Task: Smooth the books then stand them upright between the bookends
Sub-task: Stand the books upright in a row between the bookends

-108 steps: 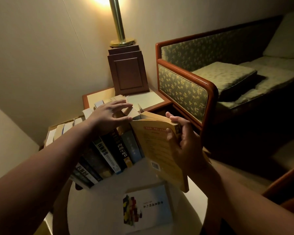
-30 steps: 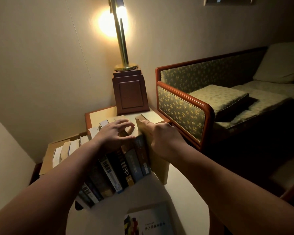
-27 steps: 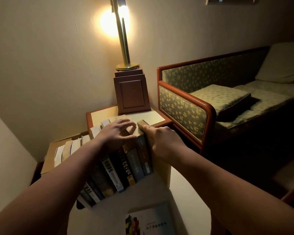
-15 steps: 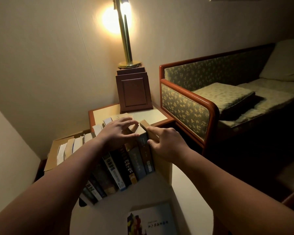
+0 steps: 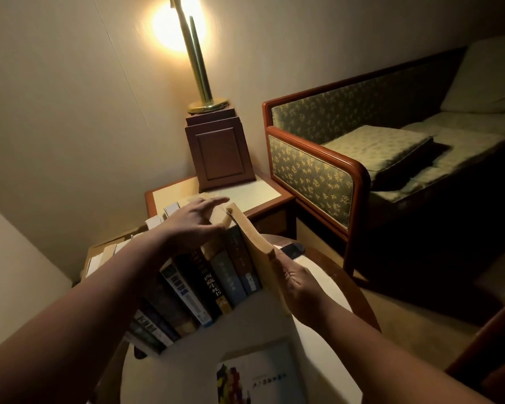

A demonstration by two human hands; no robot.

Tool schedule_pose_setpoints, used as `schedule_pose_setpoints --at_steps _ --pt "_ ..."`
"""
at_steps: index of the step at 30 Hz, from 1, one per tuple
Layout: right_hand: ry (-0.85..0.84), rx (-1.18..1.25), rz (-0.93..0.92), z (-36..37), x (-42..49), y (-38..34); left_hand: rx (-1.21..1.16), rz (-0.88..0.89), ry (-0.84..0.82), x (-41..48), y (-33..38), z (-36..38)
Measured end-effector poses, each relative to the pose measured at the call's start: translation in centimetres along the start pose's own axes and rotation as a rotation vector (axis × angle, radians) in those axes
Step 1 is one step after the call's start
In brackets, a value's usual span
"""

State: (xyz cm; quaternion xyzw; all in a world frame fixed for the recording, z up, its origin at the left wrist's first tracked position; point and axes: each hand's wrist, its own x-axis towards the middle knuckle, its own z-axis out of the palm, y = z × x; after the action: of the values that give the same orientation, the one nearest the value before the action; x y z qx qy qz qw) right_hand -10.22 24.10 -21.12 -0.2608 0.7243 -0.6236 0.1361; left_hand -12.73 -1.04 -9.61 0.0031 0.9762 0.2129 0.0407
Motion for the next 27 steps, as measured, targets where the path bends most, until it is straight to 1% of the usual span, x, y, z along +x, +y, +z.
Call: schedule_pose_setpoints --at_steps 2,4,6,11,16,18,22,24,27 --pt "0.006 0.014 0.009 0.5 0.3 0.2 0.065 -0.019 -0.007 0.2 0.8 0.5" --pt "0.024 -0.035 -0.002 0.8 0.9 0.4 0.234 -0.032 0.012 0.3 1.2 1.2" --pt "0.044 -0.075 -0.022 1.1 1.6 0.8 0.324 -0.044 0.028 0.3 1.5 1.6" --pt "0.05 -0.051 -0.027 1.4 3.3 1.2 0.326 -0.058 0.031 0.0 1.4 1.5" --pt "0.063 -0.024 -0.026 1.9 3.4 2.8 0.298 -0.033 0.061 0.0 0.3 1.6" --pt "0.024 -0.064 0.021 2.3 2.9 4.7 0.282 -0.019 0.073 0.0 0.0 1.5" --pt "0.0 -0.316 0.093 3.0 2.7 7.9 0.364 0.013 0.058 0.3 -0.2 1.3" --pt "0.029 -0.327 0.066 3.1 2.7 7.9 0.371 0.009 0.07 0.5 -0.5 1.3" --pt "0.063 -0.266 -0.008 2.8 2.5 8.1 0.283 0.031 0.087 0.4 -0.9 1.3"
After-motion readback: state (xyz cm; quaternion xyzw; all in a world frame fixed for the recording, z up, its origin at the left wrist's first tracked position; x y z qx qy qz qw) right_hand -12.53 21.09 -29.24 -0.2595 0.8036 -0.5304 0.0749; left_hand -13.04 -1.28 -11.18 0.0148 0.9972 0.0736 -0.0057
